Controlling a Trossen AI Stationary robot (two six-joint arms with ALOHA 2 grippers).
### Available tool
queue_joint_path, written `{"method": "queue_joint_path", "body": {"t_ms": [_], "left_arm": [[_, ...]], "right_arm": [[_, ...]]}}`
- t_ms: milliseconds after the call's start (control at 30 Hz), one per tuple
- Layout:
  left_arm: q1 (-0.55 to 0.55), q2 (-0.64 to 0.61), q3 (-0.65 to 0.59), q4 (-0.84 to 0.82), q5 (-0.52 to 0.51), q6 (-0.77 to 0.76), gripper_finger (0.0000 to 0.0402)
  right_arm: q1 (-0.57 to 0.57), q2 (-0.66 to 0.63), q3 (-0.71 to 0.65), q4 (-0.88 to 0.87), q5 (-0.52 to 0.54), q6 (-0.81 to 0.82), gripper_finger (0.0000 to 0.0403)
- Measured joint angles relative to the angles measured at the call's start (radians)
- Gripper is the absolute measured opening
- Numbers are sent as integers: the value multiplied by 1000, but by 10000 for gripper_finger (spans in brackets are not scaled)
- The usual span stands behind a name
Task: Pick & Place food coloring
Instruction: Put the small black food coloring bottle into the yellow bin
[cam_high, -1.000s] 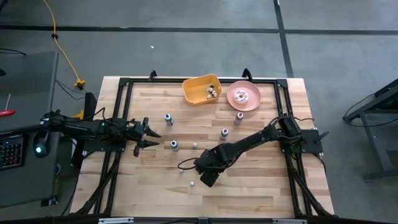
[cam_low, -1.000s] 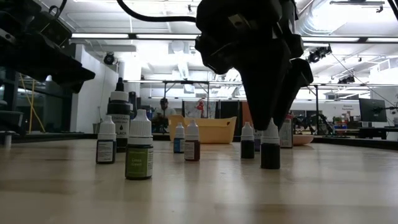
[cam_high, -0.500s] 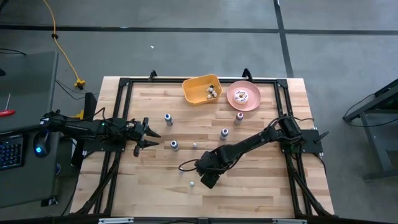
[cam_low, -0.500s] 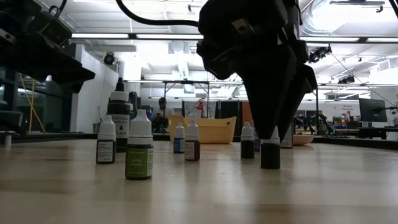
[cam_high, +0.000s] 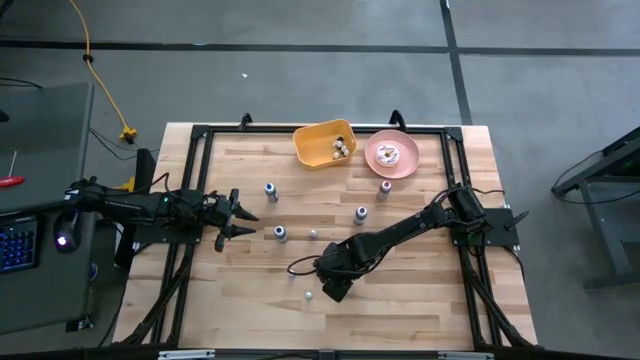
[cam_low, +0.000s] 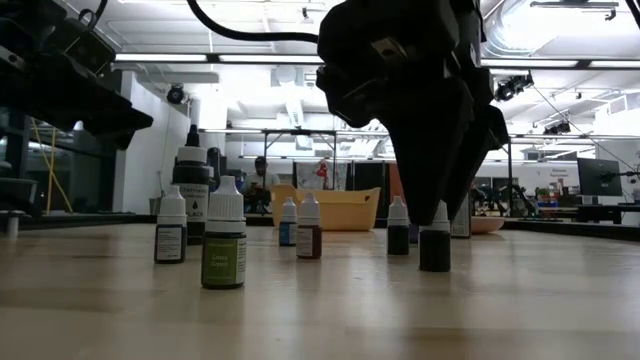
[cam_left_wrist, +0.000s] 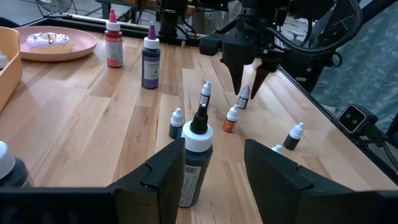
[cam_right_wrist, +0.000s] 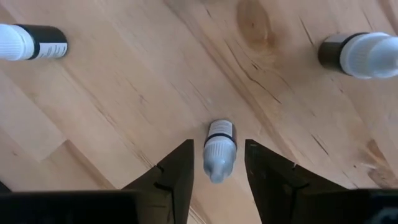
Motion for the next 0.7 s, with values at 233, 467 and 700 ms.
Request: {"method": "queue_joint_path", "body": {"t_ms": [233,467,700], "left_arm": [[0,0,0,0,0,0,163],[0,0,0,0,0,0,163],[0,0,0,0,0,0,163]], "right_arm": [[0,0,0,-19,-2,0,92],[0,-1,0,-17,-7,-2,58],[0,-16,21,-18,-11,-17,56]]}}
